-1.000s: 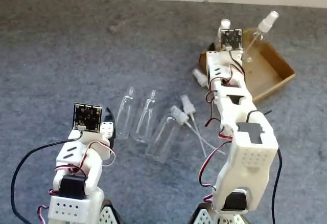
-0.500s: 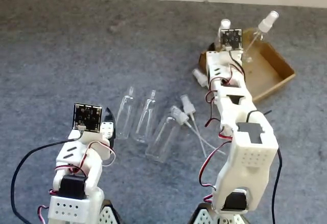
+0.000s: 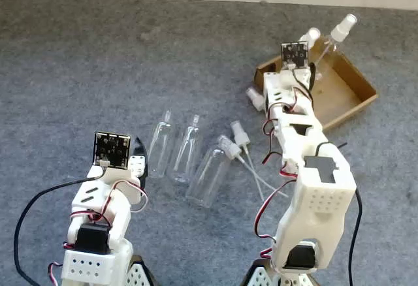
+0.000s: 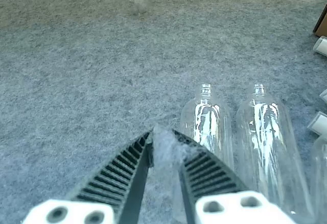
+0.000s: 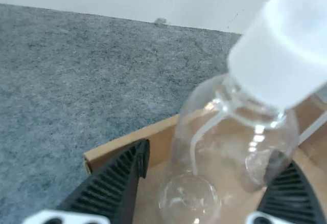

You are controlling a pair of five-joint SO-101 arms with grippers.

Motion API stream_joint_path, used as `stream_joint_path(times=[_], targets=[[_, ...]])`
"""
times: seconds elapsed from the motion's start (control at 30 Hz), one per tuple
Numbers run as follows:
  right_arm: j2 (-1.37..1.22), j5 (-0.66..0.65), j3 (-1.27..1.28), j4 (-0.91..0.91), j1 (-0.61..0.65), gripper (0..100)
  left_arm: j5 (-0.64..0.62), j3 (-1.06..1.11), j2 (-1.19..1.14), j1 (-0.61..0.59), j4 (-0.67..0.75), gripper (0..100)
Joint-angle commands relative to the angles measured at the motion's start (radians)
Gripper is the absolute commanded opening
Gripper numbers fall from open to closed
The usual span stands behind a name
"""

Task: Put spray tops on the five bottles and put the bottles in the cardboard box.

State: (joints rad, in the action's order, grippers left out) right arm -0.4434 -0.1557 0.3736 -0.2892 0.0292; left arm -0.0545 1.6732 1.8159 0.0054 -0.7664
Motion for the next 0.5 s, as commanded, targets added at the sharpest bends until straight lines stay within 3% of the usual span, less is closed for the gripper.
stream_joint_path(times=[0.0,0.47], targets=[[0.14,-0.006,-0.013,0.142,-0.001,31.8,-0.002,0.021,0.008,-0.01,0.002,1],[0.38,-0.006,-0.007,0.363,-0.041,31.8,-0.002,0.021,0.008,-0.01,0.002,1]])
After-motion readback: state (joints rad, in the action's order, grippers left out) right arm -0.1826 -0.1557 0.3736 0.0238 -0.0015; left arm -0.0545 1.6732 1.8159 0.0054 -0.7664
